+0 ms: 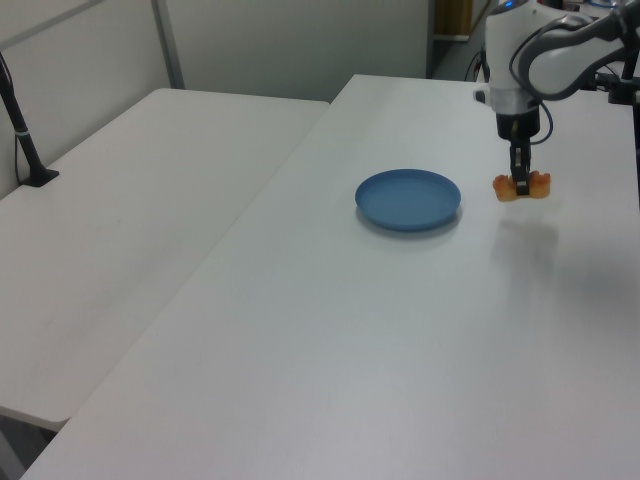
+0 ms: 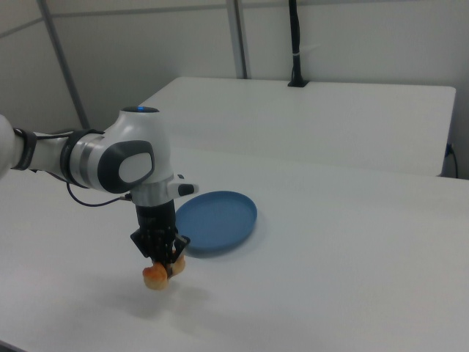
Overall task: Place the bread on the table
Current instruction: 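Lower the held bread roll onto the bare table surface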
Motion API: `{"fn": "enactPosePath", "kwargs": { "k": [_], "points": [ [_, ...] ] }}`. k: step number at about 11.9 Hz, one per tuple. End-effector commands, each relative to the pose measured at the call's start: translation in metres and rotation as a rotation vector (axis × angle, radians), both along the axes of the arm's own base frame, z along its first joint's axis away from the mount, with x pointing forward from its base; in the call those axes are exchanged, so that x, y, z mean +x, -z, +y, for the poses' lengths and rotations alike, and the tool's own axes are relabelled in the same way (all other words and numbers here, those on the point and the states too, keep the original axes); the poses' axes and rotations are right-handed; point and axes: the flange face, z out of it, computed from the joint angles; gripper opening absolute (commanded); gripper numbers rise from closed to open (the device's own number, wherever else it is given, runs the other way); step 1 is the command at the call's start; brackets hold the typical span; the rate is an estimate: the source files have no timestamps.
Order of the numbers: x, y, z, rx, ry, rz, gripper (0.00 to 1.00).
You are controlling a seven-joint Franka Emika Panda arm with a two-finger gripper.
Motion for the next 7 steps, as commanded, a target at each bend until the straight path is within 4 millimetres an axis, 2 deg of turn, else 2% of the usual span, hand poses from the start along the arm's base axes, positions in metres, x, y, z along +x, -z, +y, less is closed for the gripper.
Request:
{"fn": "enactPosePath", "kwargs": {
  "k": [1,4,5,6,7],
  "points": [
    [-0.003,0.027,0.003,-0.022,-0.037,0.040,0.09],
    [-0.003,0.047,0.006,-0.026,-0.042,0.079,0.27],
    [-0.004,0.052,0.006,-0.032,-0.040,0.088,0.40],
    [-0.004,0.060,0.006,-0.037,-0.041,0.105,0.61],
    [-0.003,0.065,0.009,-0.044,-0.052,0.114,0.74]
  ]
}}
